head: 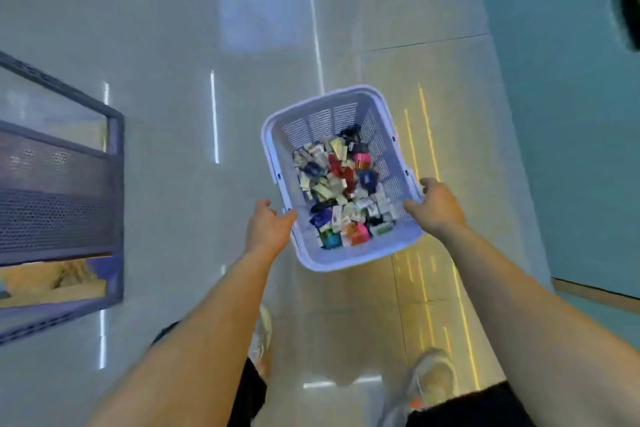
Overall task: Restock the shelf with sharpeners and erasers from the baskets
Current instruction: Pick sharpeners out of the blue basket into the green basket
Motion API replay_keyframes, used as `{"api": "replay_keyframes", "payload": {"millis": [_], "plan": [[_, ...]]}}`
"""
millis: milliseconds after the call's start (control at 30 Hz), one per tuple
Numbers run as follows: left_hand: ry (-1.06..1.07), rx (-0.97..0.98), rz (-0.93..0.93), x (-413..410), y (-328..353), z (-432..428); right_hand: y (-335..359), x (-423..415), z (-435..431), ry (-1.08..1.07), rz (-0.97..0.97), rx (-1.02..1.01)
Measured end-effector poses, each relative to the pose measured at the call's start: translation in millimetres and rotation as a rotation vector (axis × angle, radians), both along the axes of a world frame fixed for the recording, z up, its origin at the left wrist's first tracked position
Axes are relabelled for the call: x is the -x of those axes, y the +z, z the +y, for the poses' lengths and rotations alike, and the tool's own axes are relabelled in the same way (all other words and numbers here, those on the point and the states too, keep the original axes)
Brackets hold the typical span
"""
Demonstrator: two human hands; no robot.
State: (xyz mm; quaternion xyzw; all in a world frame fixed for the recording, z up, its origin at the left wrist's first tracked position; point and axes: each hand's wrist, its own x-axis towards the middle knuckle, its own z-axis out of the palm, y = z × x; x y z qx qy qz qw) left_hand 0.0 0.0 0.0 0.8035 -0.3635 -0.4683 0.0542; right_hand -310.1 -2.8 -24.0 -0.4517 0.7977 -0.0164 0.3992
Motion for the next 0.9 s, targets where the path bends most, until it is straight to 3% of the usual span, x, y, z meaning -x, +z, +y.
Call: {"api": "replay_keyframes", "payload": {"millis": [133,233,400,567,900], "plan": [[0.17,0.072,0.065,15.0,-59.2,-5.1,-52.3,0.7,-22.3,-0.039,-0.042,0.084],[0.184,0.152,0.026,30.0,-91.8,2.0,-80.6,1.6,-32.7,-0.008,-0.057,0.109],[0.167,0.272,-0.012,29.3,-67.7,10.5,-62.3,-6.6,-7.0,-0.076,-0.02,0.071],[0.05,0.245,-0.008,3.0,43.2,30.1,53.2,-28.9,53.6,-0.173,-0.094,0.047],[0.023,0.229,0.111,-85.9,403.4,58.4,419.6,-102.4,77.7,-0.179,-0.074,0.042]]}}
